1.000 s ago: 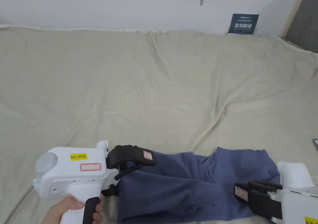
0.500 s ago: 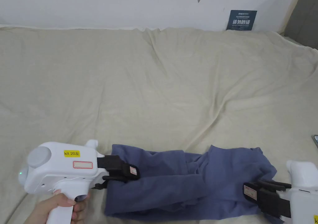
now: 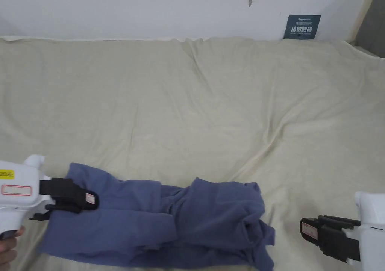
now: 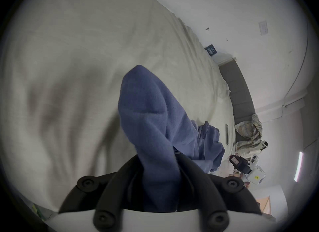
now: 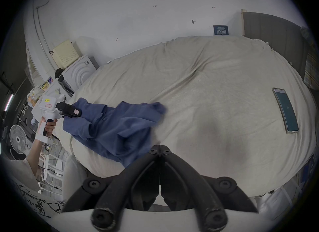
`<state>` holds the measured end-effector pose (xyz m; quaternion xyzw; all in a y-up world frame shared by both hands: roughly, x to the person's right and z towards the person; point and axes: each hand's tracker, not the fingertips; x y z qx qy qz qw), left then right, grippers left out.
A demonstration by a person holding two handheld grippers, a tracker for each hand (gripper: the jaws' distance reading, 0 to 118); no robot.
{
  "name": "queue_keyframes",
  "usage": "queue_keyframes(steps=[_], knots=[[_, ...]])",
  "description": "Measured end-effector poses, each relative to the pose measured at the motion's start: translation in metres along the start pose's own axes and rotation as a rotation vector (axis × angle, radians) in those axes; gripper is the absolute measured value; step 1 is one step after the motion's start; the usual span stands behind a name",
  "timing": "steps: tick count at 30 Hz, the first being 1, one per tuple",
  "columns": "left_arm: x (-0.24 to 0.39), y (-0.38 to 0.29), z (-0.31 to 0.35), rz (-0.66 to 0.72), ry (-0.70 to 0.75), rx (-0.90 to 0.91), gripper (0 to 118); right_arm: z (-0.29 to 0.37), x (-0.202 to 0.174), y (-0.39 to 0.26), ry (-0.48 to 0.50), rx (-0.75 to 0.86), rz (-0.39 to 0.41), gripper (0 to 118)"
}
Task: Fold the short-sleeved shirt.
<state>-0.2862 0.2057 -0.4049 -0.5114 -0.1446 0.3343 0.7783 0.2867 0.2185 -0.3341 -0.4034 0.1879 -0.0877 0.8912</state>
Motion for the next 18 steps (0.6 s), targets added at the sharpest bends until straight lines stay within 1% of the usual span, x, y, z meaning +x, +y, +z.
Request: queue_keyframes(steps=[5,9,12,13,14,16,17,18], knots=[[-0.008,-0.002,0.027,0.011,0.106,0.051,13,-0.002,0.005,-0.002,0.001,-0.004,-0.008,0],[0.005,-0.005,0.028,0.017,0.096,0.062,13,-0.002,0.009,-0.006,0.01,0.001,-0.021,0],[0.038,-0.004,0.021,-0.021,0.205,0.039,13,-0.001,0.013,-0.009,0.014,0.001,-0.024,0],[0.049,-0.004,0.018,0.006,0.208,0.034,13,0.0,0.014,-0.01,0.012,0.001,-0.023,0],[0.061,-0.003,0.015,-0.002,0.209,0.029,13,0.001,0.016,-0.011,0.012,0.005,-0.022,0],[0.084,-0.005,0.011,-0.046,0.197,0.041,13,0.004,0.021,-0.013,0.013,0.01,-0.029,0],[0.099,-0.005,0.008,-0.11,0.191,0.054,13,0.006,0.024,-0.014,0.013,0.016,-0.036,0],[0.112,-0.007,0.004,-0.125,0.188,0.049,13,0.007,0.027,-0.015,0.016,0.02,-0.042,0]])
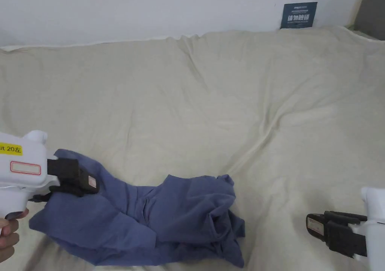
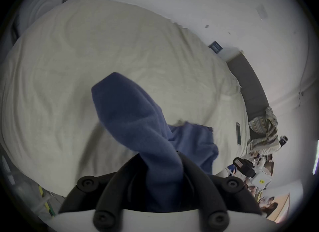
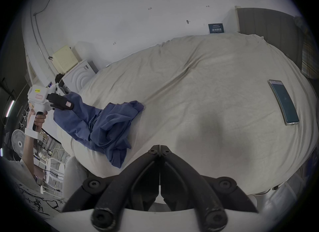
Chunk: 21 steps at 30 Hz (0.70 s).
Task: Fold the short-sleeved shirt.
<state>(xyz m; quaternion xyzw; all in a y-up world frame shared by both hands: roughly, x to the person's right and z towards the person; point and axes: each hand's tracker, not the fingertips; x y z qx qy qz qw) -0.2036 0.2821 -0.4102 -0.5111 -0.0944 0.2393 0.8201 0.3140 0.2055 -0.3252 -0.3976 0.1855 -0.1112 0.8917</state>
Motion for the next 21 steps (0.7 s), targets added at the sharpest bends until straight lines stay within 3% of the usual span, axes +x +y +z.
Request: queue_keyframes(steps=[10,15,19,20,21], knots=[[0.124,-0.01,-0.088,-0.208,-0.026,-0.179,13,0.011,0.03,-0.011,-0.017,0.019,-0.057,0],[0.149,-0.02,-0.143,-0.17,-0.079,-0.276,13,0.018,0.043,-0.018,-0.037,0.017,-0.078,0],[0.165,-0.027,-0.162,-0.256,-0.041,-0.309,14,0.022,0.049,-0.02,-0.046,0.02,-0.104,0],[0.167,-0.028,-0.161,-0.274,-0.027,-0.308,25,0.022,0.049,-0.021,-0.054,0.019,-0.105,0],[0.165,-0.028,-0.158,-0.276,-0.04,-0.309,47,0.022,0.05,-0.021,-0.058,0.018,-0.106,0]])
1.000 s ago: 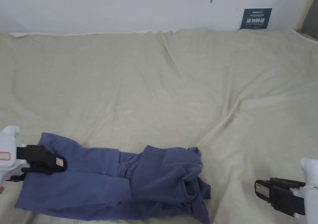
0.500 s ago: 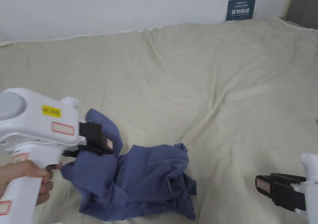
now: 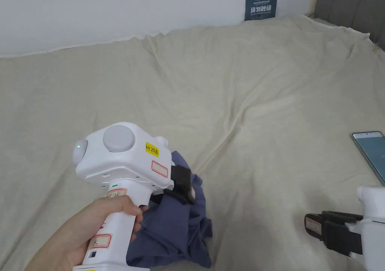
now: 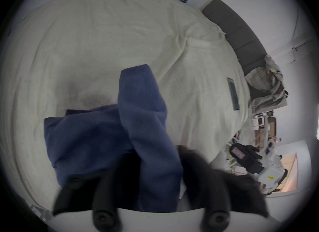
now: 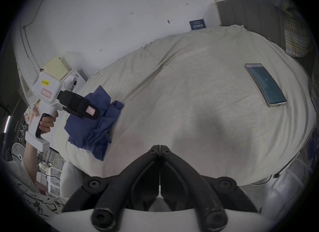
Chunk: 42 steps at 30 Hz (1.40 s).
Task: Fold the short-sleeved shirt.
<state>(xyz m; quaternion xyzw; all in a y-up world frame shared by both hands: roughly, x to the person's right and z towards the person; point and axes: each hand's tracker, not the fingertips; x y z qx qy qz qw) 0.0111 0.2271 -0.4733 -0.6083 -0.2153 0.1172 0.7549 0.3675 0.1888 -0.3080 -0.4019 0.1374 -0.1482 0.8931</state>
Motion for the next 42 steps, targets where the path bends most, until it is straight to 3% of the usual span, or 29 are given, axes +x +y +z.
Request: queue_keyframes(steps=[2,3,7,11,13,15,17,18,22,29,33,38,42], knots=[[-0.007,0.003,0.004,0.034,-0.113,-0.003,111,-0.001,0.001,0.0,-0.002,-0.004,-0.003,0],[-0.009,0.003,0.008,0.055,-0.148,0.0,118,-0.001,0.001,0.0,-0.003,-0.005,-0.004,0],[-0.017,0.001,0.042,0.108,-0.212,0.078,118,-0.004,-0.004,0.002,0.001,-0.007,0.003,0],[-0.032,-0.005,0.077,0.102,-0.137,0.187,118,-0.008,-0.013,0.005,0.013,-0.011,0.028,0],[-0.042,-0.007,0.086,0.116,-0.08,0.193,112,-0.009,-0.016,0.006,0.02,-0.012,0.038,0],[-0.051,-0.011,0.088,0.142,-0.032,0.199,76,-0.01,-0.018,0.007,0.024,-0.011,0.041,0],[-0.058,-0.016,0.084,0.134,-0.017,0.213,31,-0.011,-0.019,0.007,0.03,-0.007,0.044,0],[-0.06,-0.018,0.079,0.146,-0.012,0.208,20,-0.011,-0.019,0.008,0.032,-0.006,0.043,0],[-0.06,-0.027,0.047,0.153,-0.039,0.171,11,-0.009,-0.02,0.009,0.033,-0.006,0.047,0],[-0.038,-0.03,0.008,0.112,-0.177,0.128,9,-0.004,-0.007,0.007,0.015,-0.007,0.031,0],[-0.023,-0.024,-0.018,0.068,-0.107,0.087,9,-0.001,-0.002,0.005,0.005,-0.006,0.019,0],[0.002,-0.022,-0.034,0.035,-0.194,0.064,9,0.001,-0.001,0.003,-0.003,-0.009,0.019,0],[0.026,-0.025,-0.043,-0.039,-0.177,0.035,9,0.002,-0.001,0.003,-0.007,-0.01,0.018,0]])
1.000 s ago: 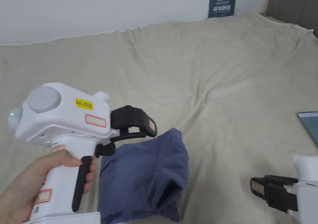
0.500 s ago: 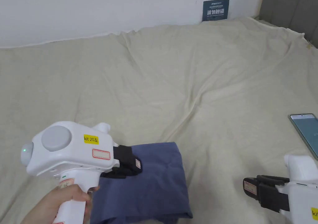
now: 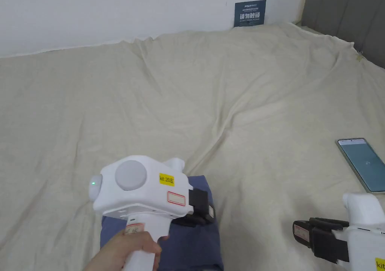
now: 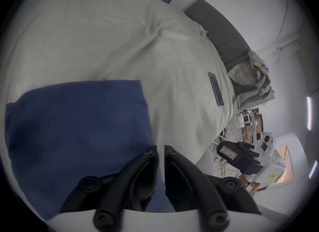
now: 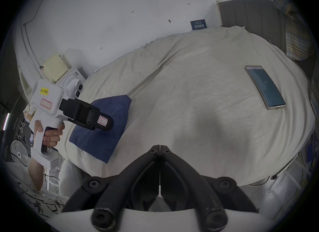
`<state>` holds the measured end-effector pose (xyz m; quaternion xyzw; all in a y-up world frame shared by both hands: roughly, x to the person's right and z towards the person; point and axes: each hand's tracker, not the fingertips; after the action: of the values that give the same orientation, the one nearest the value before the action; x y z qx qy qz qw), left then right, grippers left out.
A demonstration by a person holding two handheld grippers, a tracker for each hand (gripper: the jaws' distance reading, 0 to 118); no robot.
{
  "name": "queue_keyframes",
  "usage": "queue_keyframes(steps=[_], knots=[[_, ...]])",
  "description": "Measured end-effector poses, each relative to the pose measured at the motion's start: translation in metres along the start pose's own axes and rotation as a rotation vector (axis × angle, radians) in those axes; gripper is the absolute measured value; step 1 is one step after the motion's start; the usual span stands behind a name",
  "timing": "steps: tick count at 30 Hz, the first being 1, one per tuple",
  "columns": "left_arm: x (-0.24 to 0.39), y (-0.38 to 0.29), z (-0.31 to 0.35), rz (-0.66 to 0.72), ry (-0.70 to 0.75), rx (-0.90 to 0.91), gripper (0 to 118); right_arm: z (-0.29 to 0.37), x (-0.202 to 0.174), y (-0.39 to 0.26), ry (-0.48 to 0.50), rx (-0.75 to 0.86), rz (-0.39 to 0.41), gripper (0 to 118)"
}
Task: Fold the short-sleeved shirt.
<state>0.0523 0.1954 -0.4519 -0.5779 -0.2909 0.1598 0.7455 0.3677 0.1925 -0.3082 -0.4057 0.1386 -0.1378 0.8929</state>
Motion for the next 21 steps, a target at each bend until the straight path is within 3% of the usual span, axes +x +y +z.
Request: queue_keyframes(steps=[5,9,17,21], knots=[[0.01,-0.006,-0.007,0.007,-0.057,-0.038,9,0.002,-0.008,0.002,0.001,0.005,0.003,0],[0.007,-0.006,0.027,-0.001,-0.057,0.059,9,0.003,-0.025,0.011,0.026,0.019,0.036,0],[-0.055,-0.033,0.146,0.096,-0.012,0.316,9,-0.027,-0.095,0.038,0.161,0.049,0.155,0],[-0.093,-0.06,0.185,0.173,0.045,0.379,9,-0.068,-0.148,0.049,0.177,0.03,0.282,0]])
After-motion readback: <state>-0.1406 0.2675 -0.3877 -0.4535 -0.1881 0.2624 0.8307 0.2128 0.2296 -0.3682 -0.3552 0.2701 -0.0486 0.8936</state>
